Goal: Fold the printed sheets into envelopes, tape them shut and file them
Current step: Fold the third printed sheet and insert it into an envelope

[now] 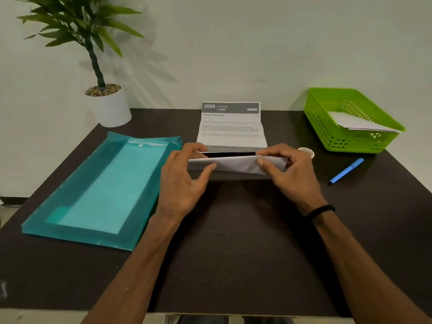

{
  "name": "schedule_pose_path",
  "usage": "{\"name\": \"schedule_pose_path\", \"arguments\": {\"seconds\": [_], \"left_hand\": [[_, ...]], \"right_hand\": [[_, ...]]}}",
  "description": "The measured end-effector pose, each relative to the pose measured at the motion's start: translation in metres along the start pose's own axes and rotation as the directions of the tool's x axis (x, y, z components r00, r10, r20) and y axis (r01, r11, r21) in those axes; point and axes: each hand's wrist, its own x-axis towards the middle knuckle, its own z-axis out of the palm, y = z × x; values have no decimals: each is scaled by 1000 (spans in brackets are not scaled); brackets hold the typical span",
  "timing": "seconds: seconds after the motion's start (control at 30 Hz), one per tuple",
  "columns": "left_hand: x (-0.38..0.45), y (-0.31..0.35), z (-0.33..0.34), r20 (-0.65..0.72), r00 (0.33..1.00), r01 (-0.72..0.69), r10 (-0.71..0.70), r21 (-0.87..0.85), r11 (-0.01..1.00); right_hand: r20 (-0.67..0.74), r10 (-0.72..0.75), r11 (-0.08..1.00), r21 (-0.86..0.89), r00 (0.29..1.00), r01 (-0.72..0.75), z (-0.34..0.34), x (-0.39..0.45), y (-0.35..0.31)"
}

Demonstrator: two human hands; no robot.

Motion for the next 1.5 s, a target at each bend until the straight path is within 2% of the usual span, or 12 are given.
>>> {"name": "schedule_pose_path", "arguments": {"seconds": [0.17, 0.43, 0.6, 0.87, 1.0, 1.1, 1.17, 1.23, 1.3, 1.33, 1.4, 1.5], "left_hand": [[0, -15, 4, -7, 989, -146, 150, 184, 972], [-10, -4, 16, 125, 959, -279, 254, 276, 920], [-11, -4, 19, 152, 948, -311, 279, 254, 916], [-5, -8, 10, 73, 970, -241, 230, 292, 925], [1, -17, 0, -21, 993, -105, 113, 235, 966], [6, -12, -6, -57, 994, 95, -95, 2, 995], [9, -7, -7, -22, 951, 295, -307, -211, 932], [12, -6, -8, 20, 880, 437, -475, -430, 790], [13, -7, -8, 73, 808, 522, -584, -549, 653], [12, -9, -7, 91, 794, 552, -601, -524, 649], [7, -13, -2, 67, 829, 547, -555, -302, 781], [-2, -15, 2, 52, 926, 370, -373, 62, 927]], "right_hand": [[2, -308, 893, -343, 951, 290, 15, -4, 0], [169, -466, 684, -554, 868, 475, 43, -12, -3], [179, -499, 627, -601, 848, 496, 47, -15, -8], [77, -505, 682, -575, 859, 452, 37, -7, -4], [-35, -399, 814, -473, 916, 336, 21, -1, 1], [-105, -236, 933, -302, 966, 195, 12, -1, -7], [-172, -32, 996, -88, 985, 17, 10, -1, -12], [-230, 149, 986, 113, 962, -126, 9, 1, -13], [-243, 253, 961, 176, 937, -214, 8, 2, -10], [-227, 281, 956, 158, 933, -249, 7, 2, -8], [-178, 324, 946, 64, 929, -318, 5, 2, -4], [-150, 281, 921, -235, 948, -310, 4, 1, 6]]}}
